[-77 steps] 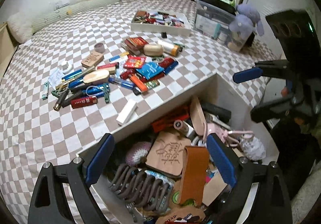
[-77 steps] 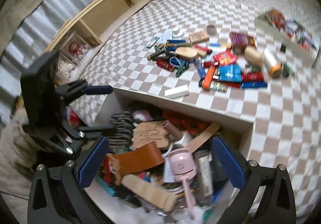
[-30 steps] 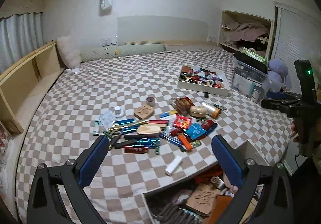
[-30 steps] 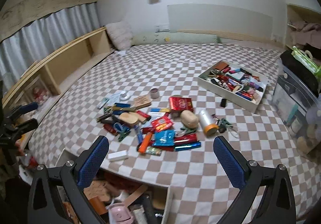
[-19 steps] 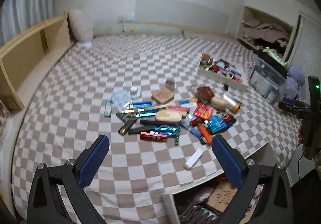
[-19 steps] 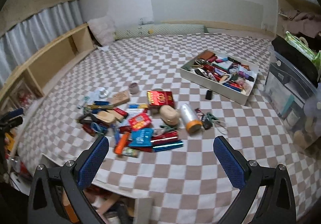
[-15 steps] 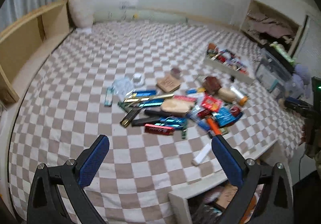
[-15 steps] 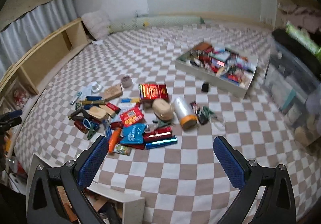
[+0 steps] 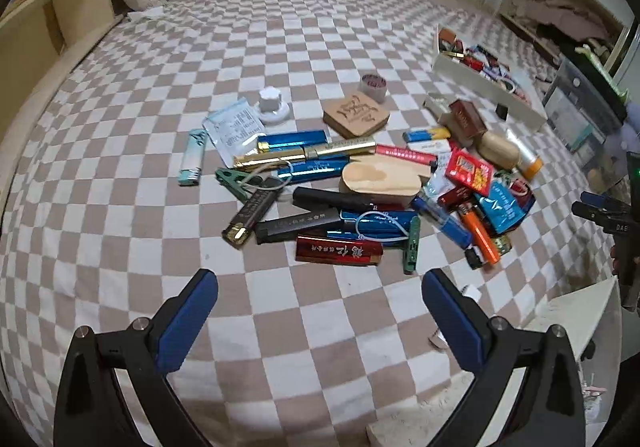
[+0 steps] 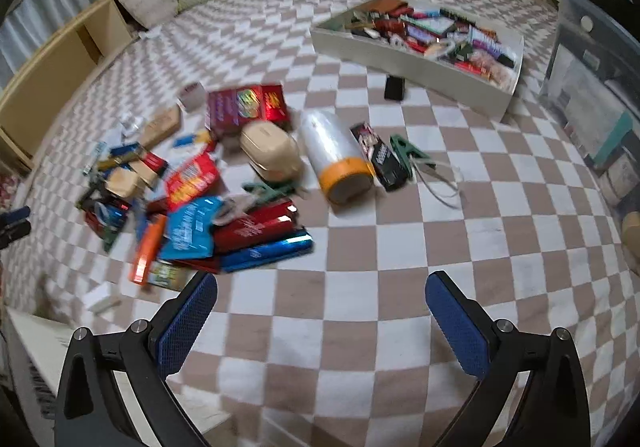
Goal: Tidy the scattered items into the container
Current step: 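Grasp the red lighter with white characters with the left tool while the right tool grasps the dark blue lighter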
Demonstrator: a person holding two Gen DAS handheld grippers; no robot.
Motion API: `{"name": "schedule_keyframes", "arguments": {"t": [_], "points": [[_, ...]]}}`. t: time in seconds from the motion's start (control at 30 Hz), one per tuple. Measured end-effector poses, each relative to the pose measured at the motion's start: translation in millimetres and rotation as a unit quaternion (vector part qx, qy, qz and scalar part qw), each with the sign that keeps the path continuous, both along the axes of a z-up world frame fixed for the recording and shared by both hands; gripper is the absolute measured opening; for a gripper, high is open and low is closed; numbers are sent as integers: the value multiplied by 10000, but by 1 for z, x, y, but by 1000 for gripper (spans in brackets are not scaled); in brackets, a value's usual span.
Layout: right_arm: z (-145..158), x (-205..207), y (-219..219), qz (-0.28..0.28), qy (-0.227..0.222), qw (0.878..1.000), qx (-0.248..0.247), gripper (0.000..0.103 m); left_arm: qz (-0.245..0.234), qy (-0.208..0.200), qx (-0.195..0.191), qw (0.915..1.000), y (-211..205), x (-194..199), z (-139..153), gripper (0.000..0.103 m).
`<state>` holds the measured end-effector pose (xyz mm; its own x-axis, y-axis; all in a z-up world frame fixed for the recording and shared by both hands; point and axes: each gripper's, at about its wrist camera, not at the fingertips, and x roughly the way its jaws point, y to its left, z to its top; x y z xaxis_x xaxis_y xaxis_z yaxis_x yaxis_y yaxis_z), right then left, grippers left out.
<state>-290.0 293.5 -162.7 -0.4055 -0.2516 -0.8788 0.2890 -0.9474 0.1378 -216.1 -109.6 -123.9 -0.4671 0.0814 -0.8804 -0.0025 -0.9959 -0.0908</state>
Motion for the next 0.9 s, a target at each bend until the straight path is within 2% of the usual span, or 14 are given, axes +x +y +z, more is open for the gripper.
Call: {"name": "schedule_keyframes", "arguments": {"t": [0.17,0.33,0.53,0.7,0.8,0.9], "points": [[-27,-10,1,54,-66,9999,126,103,-243,-219,-112,9994,6,-18,-26,102],[-41,-12,-1,224,94,9995,208,103,-484,-477,-196,9975,12,-33,-54,102],[-59,-12,-7,361,127,9987,349,103,-584,-599,-55,9965,19,-46,-79,102],[-63,-8,-19,462,247,9951,841,103,-608,-592,-103,9963,27,-55,-92,102],[-64,-9,-20,535,231,9943,891,103,-553,-456,-201,9972,29,-58,-95,102],[-66,-11,-21,759,261,9925,918,103,-648,-379,-497,9959,35,-58,-101,103]]}}
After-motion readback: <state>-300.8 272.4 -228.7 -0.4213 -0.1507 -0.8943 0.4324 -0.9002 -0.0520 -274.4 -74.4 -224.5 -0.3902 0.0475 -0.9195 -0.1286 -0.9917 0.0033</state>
